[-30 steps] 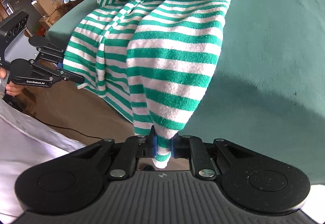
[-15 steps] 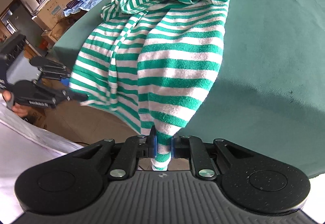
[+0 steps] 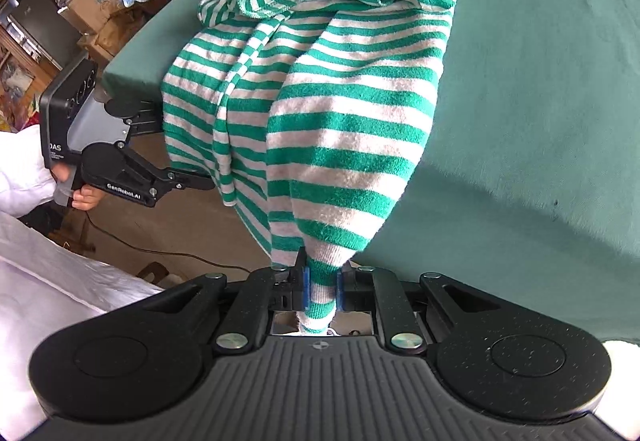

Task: Fold clothes

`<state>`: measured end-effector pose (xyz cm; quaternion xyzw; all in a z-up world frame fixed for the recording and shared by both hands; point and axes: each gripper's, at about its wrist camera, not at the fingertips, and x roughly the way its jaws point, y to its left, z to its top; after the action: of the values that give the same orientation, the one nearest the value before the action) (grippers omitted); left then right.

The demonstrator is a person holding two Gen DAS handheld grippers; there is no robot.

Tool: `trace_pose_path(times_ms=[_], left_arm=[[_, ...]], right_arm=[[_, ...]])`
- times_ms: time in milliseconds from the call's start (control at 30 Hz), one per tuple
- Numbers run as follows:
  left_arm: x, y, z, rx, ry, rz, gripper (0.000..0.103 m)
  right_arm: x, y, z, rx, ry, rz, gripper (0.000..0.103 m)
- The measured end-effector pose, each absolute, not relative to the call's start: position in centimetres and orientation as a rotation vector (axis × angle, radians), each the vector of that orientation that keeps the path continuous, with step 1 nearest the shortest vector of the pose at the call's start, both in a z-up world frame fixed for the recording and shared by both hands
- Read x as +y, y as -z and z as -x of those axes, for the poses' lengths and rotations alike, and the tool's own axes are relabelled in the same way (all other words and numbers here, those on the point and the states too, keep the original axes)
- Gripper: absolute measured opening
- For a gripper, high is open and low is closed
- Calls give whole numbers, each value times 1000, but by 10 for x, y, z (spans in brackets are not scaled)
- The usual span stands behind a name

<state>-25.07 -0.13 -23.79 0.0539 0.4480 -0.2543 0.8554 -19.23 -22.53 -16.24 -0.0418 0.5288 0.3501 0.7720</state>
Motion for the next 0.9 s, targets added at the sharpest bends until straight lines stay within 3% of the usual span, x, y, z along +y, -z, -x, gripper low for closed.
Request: trace_pose_path(times_ms=[33,67,100,533,900], left_arm=[[-3,237,251,952,547,-113,41],[-3,235,252,961,555,-104,24],[-1,231,254,969,562,-93,14],[26,143,284,923,545,-2,5],[39,96,252,826,395,71,2]], right_arm=[[-225,162,193,1146,-759,91,12],[-225,161,193,1145,-758,88,12],[-226,160,194,1144,-756,84,12],[-237,137,191,1140,-812,-137,11],[-229,96,148,1029,-918,-203,11]])
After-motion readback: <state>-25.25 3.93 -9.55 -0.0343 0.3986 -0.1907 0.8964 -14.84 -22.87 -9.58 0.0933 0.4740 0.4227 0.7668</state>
